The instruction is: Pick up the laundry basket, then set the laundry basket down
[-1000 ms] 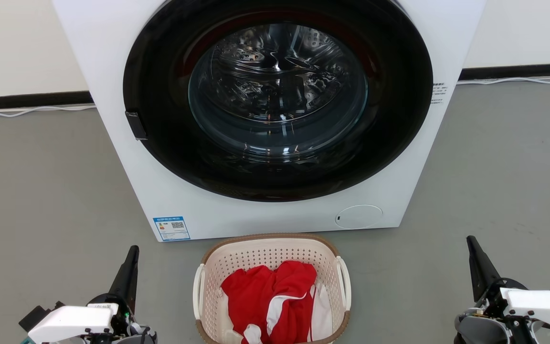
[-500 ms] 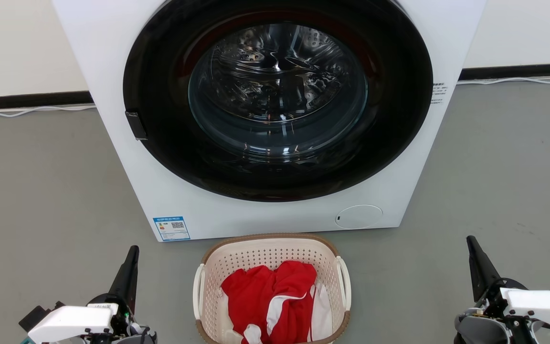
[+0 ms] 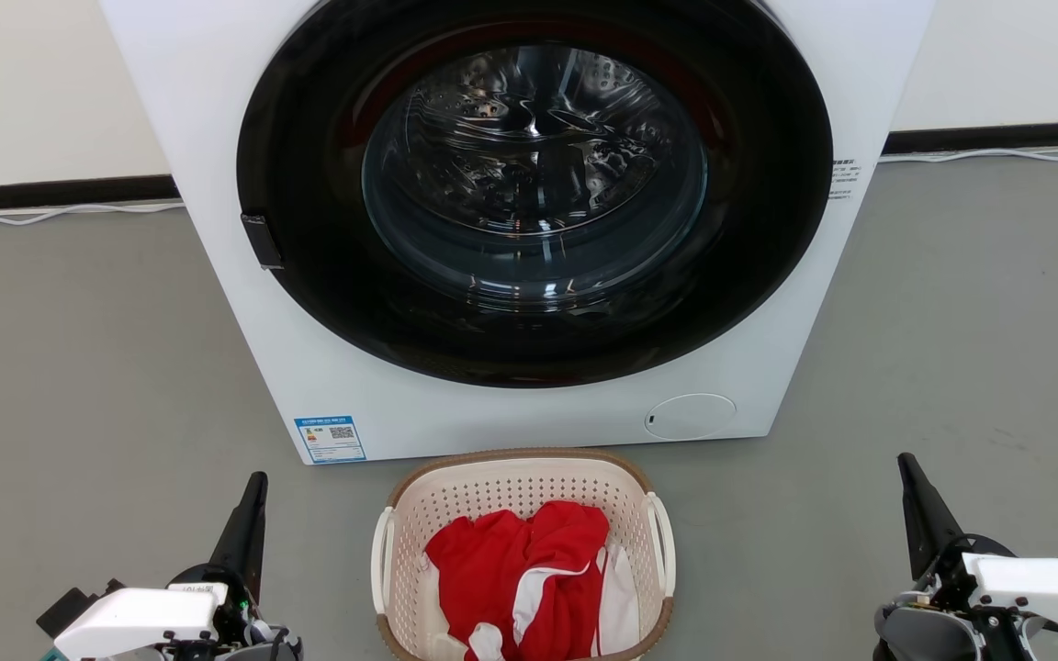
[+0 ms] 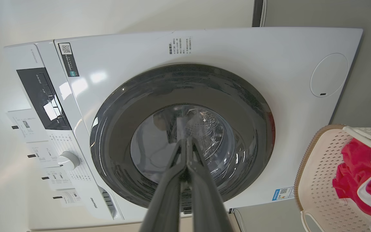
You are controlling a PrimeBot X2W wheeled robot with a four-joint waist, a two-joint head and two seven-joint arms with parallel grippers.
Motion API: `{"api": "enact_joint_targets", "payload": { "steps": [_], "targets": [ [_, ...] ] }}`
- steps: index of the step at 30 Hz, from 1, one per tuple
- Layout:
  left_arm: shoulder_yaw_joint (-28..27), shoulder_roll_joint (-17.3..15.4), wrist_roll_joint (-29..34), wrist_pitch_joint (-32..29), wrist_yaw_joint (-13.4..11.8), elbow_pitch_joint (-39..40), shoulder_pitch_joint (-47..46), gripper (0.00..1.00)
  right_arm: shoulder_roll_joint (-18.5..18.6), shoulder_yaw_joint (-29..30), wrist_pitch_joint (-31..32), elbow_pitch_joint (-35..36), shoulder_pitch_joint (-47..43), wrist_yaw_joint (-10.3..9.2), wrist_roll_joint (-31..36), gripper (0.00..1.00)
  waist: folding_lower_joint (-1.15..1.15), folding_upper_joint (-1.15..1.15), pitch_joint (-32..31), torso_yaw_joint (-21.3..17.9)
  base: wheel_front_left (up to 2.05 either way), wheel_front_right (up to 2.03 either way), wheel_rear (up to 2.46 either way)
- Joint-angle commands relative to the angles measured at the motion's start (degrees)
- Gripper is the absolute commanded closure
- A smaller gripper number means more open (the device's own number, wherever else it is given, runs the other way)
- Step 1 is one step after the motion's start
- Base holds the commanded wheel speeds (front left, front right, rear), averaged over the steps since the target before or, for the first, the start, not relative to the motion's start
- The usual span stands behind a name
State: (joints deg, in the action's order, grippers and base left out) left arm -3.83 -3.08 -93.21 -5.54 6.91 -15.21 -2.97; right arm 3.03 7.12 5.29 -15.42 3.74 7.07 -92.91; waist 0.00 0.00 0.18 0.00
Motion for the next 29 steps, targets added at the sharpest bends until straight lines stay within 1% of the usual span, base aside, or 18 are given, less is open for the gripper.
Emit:
{"api": "enact_joint_targets", "payload": {
  "steps": [1,29],
  "targets": [
    [-1.95,-0.35,0.44,-0.35,0.58,1.20,-3.15,1.00,0.30,-1.19,0.72,1.43,2.39,0.42,0.26,1.00,0.00,0.00,0.00,0.00,0.00,0.00,0.00],
    [-2.21,-0.17,0.65,-0.56,0.58,1.19,-3.17,1.00,0.15,-0.97,0.90,1.42,2.41,0.42,0.44,1.00,0.00,0.00,0.00,0.00,0.00,0.00,0.00]
  ]
}}
